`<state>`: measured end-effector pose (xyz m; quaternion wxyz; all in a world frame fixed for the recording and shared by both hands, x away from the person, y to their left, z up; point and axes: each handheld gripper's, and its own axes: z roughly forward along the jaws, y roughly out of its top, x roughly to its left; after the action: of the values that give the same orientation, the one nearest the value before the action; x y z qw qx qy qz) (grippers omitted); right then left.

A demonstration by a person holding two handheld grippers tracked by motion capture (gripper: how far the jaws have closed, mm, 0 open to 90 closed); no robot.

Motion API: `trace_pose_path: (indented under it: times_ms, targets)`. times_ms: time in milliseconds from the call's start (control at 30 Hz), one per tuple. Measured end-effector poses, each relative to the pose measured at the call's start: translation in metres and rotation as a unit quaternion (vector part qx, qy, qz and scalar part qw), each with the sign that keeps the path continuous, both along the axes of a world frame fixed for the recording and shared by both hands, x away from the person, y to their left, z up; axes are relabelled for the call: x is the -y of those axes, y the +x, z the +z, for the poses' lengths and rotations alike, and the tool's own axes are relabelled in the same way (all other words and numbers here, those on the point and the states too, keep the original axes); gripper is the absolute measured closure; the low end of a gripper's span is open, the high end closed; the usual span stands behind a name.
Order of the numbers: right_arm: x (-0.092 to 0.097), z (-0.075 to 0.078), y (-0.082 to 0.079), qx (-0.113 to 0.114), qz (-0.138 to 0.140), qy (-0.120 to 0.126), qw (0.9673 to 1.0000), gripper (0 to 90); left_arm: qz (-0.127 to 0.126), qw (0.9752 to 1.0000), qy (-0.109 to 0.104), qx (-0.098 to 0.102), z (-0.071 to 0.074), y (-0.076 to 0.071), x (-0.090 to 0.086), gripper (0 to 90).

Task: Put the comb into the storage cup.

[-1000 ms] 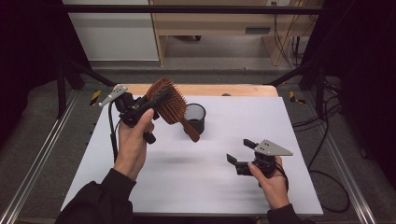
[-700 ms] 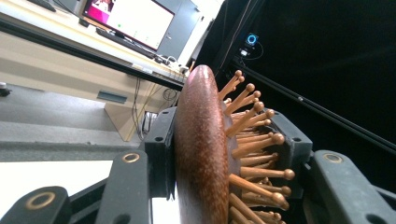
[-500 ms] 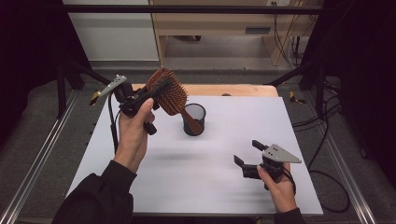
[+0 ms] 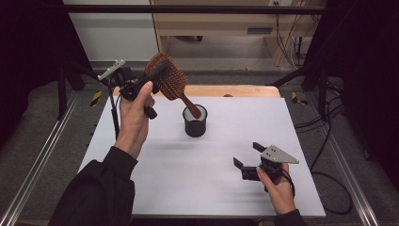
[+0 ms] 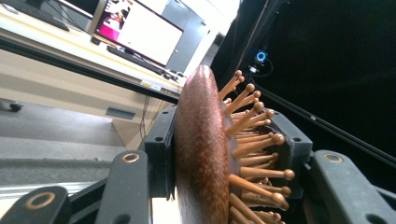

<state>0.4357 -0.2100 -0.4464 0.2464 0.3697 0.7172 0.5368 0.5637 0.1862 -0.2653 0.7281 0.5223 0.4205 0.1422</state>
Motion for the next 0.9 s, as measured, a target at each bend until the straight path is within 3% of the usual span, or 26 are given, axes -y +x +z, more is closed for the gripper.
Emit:
trace_pose_path:
  times_ms: [400, 633, 900]
  targets:
    - [-0.001, -0.002, 0.003, -0.027, -0.011, -0.009, 0.9995, 4.8, 0.025, 0.999, 0.033, 0.015, -0.007, 0.014, -0.004, 51.2]
    - [-0.002, -0.003, 0.003, -0.026, -0.01, -0.013, 0.9995, 4.9, 0.036, 0.9986, 0.037, 0.007, -0.012, 0.02, -0.01, 51.1]
    - [-0.003, -0.003, 0.003, -0.027, -0.009, -0.015, 0.9995, 4.8, 0.037, 0.999, 0.026, 0.003, -0.013, 0.022, -0.012, 51.2]
